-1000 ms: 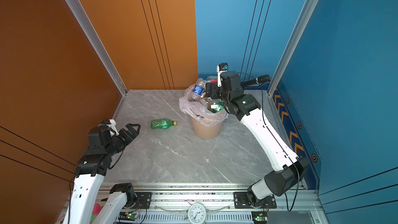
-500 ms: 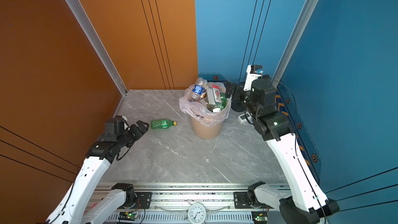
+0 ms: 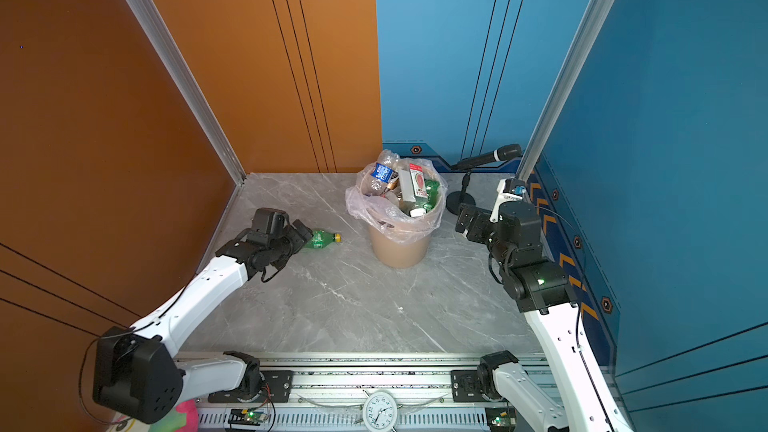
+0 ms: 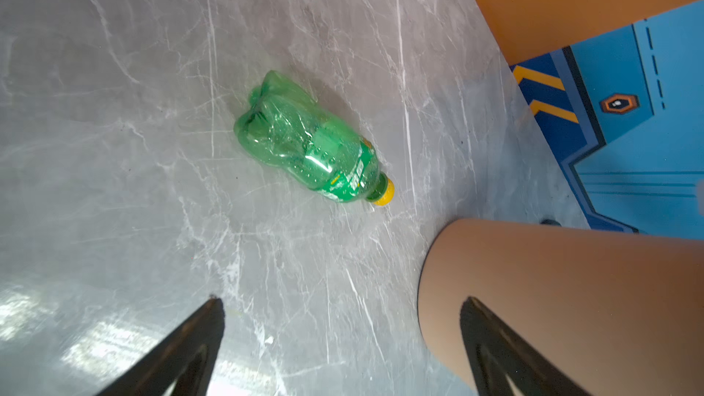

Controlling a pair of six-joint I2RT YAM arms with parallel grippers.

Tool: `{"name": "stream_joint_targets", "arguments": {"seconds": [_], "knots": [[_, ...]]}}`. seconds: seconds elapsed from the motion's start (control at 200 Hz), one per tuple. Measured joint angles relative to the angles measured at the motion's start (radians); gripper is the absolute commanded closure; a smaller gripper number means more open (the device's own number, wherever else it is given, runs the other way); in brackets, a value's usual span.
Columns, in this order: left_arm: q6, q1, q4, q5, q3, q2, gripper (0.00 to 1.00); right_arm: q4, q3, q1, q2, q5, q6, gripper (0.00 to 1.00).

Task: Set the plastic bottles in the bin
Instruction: 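Withdraw the right gripper while the left gripper reaches to the green soda bottle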

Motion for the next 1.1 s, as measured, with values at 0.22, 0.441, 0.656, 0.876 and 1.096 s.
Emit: {"name": "stream_joint_targets", "arguments": {"seconds": [0.22,0.441,0.656,0.876,1.096], "knots": [[-0.098,-0.003,0.055,-0.032,0.044,0.142,0.02,-0.001,0.000,-0.038,-0.030,-0.035,-0.004,0.00],[-0.166,-0.005,0.097,-0.061,0.088,0.248,0.02,-0.002,-0.018,-0.050,-0.031,-0.053,-0.020,0.00],[-0.199,0.001,0.114,-0.069,0.173,0.346,0.02,-0.005,-0.028,-0.067,-0.033,-0.056,-0.029,0.00],[-0.228,0.003,0.126,-0.062,0.203,0.441,0.02,-0.005,-0.032,-0.081,-0.034,-0.061,-0.040,0.00],[-0.236,0.020,0.125,-0.048,0.224,0.499,0.02,-0.005,-0.034,-0.093,-0.033,-0.065,-0.049,0.00]]}}
